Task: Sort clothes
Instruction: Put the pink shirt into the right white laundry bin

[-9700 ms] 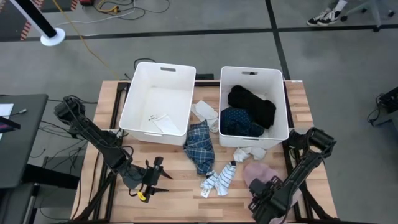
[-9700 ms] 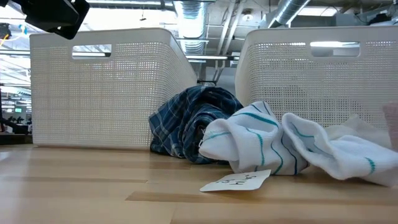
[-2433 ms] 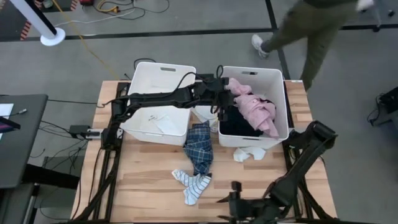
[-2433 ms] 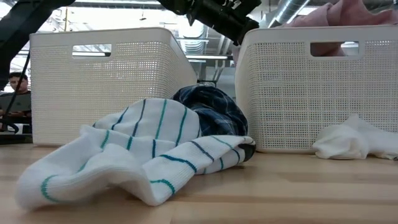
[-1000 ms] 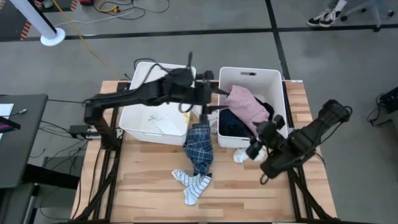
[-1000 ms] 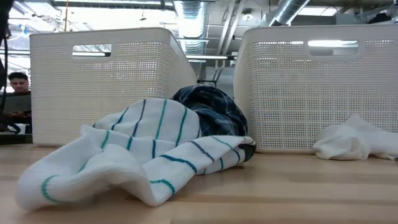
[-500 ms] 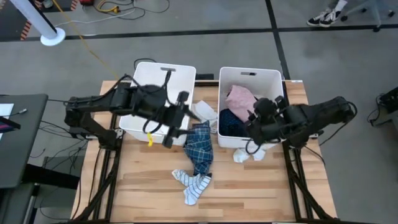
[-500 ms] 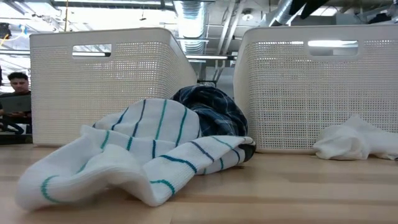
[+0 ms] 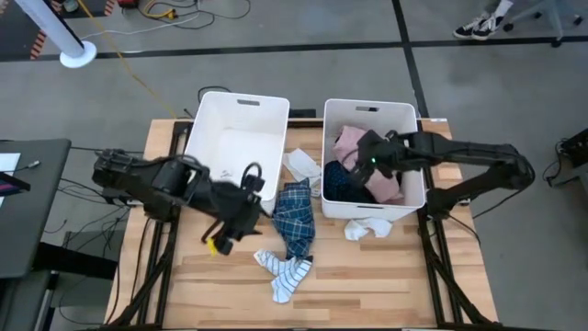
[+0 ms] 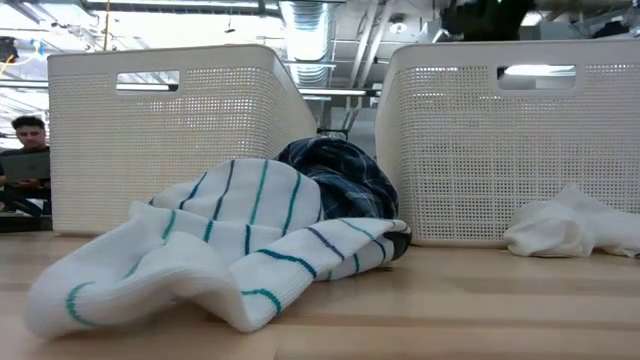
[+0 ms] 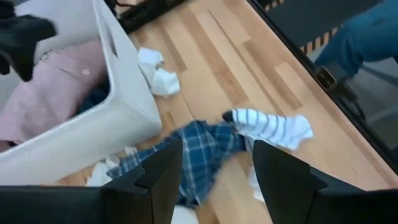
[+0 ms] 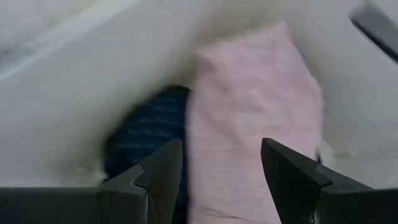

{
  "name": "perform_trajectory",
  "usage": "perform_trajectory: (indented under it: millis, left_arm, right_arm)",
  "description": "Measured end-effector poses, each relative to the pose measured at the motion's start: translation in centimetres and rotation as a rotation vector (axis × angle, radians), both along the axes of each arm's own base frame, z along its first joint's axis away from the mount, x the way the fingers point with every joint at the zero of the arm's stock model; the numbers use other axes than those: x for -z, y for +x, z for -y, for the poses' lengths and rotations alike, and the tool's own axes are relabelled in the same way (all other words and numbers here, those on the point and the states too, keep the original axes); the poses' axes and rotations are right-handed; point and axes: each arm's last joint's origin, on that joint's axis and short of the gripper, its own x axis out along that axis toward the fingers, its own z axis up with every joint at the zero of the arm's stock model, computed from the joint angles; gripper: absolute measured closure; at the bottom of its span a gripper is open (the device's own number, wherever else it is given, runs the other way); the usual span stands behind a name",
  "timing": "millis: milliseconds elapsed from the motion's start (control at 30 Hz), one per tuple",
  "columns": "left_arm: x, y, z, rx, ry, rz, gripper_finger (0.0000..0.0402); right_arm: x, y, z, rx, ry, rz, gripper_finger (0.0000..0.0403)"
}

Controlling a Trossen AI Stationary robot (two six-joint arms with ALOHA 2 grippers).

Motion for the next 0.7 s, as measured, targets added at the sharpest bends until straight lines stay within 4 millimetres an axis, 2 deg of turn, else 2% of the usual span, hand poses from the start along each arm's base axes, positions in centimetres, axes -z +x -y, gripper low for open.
perform_trajectory:
  millis: [100, 300, 467, 700]
  left_arm:
    - [0.1, -0.7, 1.2, 0.000, 0.011, -0.012, 0.0210]
    - [0.1, -1.7, 3.3, 0.003, 0.023, 0.006, 0.0210]
    - [0.1, -2.4, 4.6, 0.002, 0.010, 0.013, 0.0210]
    - [0.2, -3.4, 5.7, -0.028, 0.032, 0.019, 0.0210]
  right_arm:
    - [1.6, -0.4, 1.7, 0.047, 0.017, -0.006, 0.0168]
    - [4.4, 0.6, 4.0, 0.017, 0.038, 0.113, 0.0168]
    - [7.5, 0.7, 6.5, 0.101, 0.062, 0.033, 0.0168]
    - [13.4, 1.4, 8.6, 0.126, 0.238, -0.075, 0.0168]
